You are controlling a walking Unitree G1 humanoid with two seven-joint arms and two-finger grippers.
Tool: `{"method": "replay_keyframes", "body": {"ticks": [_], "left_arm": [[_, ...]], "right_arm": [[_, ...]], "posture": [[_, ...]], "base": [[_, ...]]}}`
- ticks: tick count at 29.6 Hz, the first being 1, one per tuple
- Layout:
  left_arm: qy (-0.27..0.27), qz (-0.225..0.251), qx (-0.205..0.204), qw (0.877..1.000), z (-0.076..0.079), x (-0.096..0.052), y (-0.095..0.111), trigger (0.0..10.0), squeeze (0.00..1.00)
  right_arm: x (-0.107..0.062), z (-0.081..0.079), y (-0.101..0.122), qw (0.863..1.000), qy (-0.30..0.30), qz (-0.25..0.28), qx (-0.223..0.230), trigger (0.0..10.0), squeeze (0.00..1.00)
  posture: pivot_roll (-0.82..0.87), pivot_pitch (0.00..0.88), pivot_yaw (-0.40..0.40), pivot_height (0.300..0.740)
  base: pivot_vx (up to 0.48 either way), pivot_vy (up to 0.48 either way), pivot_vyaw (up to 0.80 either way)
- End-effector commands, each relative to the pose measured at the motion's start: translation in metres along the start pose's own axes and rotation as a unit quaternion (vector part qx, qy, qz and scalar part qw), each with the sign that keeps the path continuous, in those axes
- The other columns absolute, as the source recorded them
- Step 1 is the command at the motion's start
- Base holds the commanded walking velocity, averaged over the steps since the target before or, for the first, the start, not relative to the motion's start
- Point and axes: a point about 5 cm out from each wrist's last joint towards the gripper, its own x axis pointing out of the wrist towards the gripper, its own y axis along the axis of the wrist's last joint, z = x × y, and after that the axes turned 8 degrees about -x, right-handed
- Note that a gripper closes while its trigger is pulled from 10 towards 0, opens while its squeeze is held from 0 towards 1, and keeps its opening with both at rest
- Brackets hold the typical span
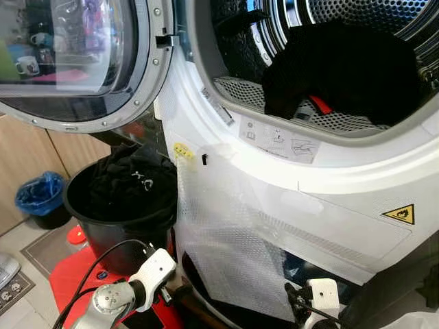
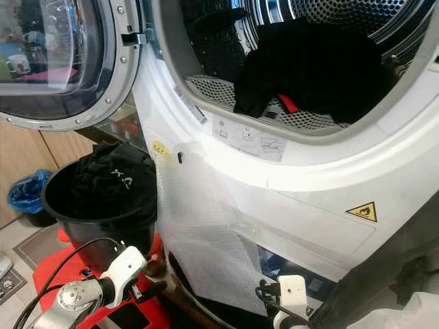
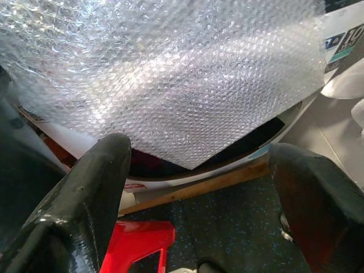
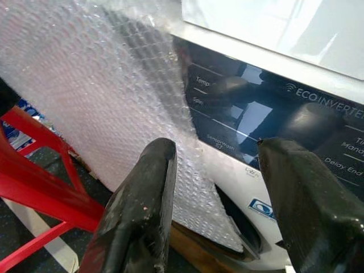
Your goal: Clothes washing
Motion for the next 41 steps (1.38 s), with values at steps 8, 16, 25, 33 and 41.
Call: {"method": "replay_keyframes", "body": {"ticks": [8,16,25,33,41], "left_arm": [[0.000,0.050,-0.036,0.998,0.006,0.021,0.026,10.0,0.00],[-0.003,0.056,-0.041,0.998,0.001,0.008,0.026,10.0,0.00],[-0.019,0.039,-0.029,0.999,0.013,-0.003,0.013,10.0,0.00],[-0.034,0.025,0.144,0.989,0.004,-0.030,0.048,10.0,0.00],[0.188,-0.002,0.175,0.967,-0.078,-0.093,0.108,10.0,0.00]], "right_arm": [[-0.012,0.025,0.003,0.999,-0.042,0.026,0.001,10.0,0.00],[0.003,0.005,0.027,0.998,-0.016,0.061,-0.003,10.0,0.00],[-0.010,0.010,0.012,0.999,-0.035,0.036,-0.002,10.0,0.00],[-0.026,-0.002,0.045,0.990,0.050,0.125,-0.031,10.0,0.00],[-0.036,-0.005,0.079,0.978,0.097,0.183,-0.017,10.0,0.00]], "posture": [[0.07,0.135,-0.078,0.740],[0.12,0.153,-0.115,0.740],[0.12,0.165,-0.127,0.740],[0.12,0.168,-0.115,0.740],[0.17,0.184,-0.114,0.740]], "base": [[0.000,0.000,0.00],[0.000,0.000,0.00],[0.000,0.000,0.00],[0.000,0.000,0.00],[0.000,0.000,0.00]]}}
